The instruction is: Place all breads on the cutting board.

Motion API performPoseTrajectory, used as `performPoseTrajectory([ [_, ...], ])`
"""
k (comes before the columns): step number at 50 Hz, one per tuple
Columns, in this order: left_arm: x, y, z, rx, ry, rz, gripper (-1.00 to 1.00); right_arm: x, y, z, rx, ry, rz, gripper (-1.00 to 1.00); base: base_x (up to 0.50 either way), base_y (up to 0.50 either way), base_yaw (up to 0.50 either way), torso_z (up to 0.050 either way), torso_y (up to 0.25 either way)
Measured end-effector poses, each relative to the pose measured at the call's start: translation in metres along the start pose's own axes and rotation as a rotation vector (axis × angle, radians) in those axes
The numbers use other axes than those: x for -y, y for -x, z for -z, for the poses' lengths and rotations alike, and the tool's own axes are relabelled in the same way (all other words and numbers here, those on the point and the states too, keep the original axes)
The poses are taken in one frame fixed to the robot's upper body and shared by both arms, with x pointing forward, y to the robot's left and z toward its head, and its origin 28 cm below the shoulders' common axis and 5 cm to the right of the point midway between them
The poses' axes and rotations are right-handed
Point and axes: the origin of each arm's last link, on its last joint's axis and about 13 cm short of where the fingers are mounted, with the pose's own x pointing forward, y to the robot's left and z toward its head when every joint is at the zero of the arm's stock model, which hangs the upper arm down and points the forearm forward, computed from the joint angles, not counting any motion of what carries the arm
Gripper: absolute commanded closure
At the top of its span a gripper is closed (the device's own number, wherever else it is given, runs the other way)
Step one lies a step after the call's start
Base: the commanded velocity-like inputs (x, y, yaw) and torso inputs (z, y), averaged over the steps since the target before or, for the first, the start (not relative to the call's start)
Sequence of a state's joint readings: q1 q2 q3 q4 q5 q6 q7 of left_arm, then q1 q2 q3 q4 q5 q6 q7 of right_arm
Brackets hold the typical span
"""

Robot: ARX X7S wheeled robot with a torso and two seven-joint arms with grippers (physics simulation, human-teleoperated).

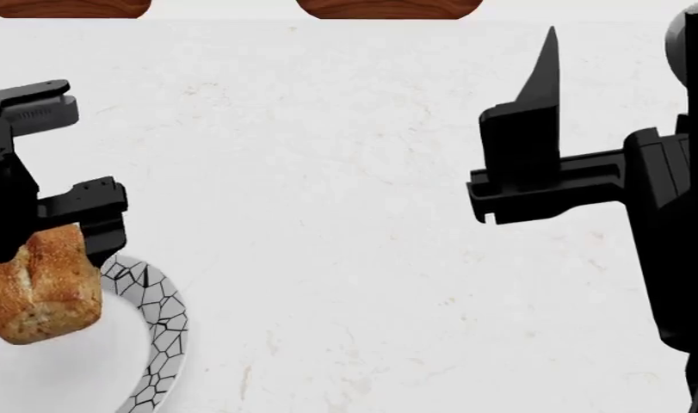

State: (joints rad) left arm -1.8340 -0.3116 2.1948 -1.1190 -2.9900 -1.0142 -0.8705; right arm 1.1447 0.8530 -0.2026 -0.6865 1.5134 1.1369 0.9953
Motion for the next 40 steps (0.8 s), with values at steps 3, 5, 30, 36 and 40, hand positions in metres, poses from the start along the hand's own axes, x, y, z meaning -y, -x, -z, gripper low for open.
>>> performPoseTrajectory([
  [3, -0.001, 0.024, -0.001, 0.063, -0.018, -0.003, 1.00, 0.000, 0.000, 0.000, -0.001, 0.004, 0.000, -1.00, 0.00, 0.00, 0.00, 0.000, 0.000],
  [5, -0.002, 0.041, -0.001, 0.116, -0.031, 0.000, 1.00, 0.000, 0.001, 0.000, 0.000, 0.005, 0.001, -1.00, 0.00, 0.00, 0.00, 0.000, 0.000],
  [30, -0.050, 0.178, 0.048, 0.827, -0.257, 0.240, 1.00, 0.012, 0.004, -0.023, 0.049, 0.000, 0.031, -1.00, 0.00, 0.00, 0.00, 0.000, 0.000],
  [36, -0.061, 0.195, 0.054, 0.946, -0.262, 0.284, 1.00, 0.014, 0.004, -0.029, 0.059, 0.005, 0.032, -1.00, 0.00, 0.00, 0.00, 0.000, 0.000],
  [40, -0.068, 0.205, 0.057, 1.017, -0.259, 0.301, 1.00, 0.015, 0.004, -0.033, 0.065, 0.006, 0.032, -1.00, 0.00, 0.00, 0.00, 0.000, 0.000],
])
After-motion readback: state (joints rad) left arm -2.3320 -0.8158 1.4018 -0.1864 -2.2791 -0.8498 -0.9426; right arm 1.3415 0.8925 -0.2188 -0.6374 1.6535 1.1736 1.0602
